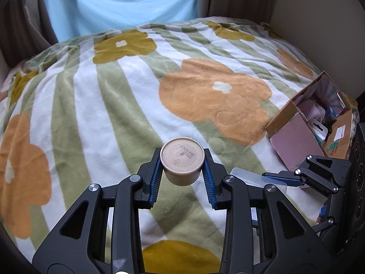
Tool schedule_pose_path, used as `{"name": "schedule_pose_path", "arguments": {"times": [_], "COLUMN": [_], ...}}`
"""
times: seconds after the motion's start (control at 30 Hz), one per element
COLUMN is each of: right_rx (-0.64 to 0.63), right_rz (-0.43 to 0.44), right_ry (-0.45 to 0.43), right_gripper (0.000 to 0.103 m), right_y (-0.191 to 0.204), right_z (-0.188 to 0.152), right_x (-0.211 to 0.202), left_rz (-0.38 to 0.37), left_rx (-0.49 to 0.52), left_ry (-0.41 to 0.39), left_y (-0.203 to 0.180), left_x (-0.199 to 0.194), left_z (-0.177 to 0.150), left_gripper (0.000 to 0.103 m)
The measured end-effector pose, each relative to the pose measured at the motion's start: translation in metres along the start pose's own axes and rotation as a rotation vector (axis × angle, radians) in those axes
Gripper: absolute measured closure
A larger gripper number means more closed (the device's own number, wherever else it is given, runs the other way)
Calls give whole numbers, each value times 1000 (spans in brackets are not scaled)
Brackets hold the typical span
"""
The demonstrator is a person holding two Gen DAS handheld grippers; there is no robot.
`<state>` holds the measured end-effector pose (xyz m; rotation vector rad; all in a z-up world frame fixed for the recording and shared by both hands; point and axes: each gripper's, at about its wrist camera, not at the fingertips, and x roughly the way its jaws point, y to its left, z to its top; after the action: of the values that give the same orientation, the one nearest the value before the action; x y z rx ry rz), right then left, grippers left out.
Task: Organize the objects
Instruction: 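Carry the wooden cap and clear plastic box into the cardboard box and release both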
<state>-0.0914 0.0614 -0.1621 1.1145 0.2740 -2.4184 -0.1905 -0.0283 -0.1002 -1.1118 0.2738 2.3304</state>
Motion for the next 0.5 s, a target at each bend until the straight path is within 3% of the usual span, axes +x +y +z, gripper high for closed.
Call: {"name": "schedule_pose_path", "arguments": {"times": [0.3,0.5], "right_rx": [1,31], "right_rz": [18,1], "right_ry": [-57,-122], "right_gripper": [51,51], "right_y": [1,-22], "right_z": [23,41], "right_x": [-52,-102], "left_rz": [47,74], "left_rx": [-32,-19], "left_ry": [-56,-101], "left_y": [-7,-28], "left_x": [-51,-80], "left_z": [10,31], "left_gripper": [73,73]}}
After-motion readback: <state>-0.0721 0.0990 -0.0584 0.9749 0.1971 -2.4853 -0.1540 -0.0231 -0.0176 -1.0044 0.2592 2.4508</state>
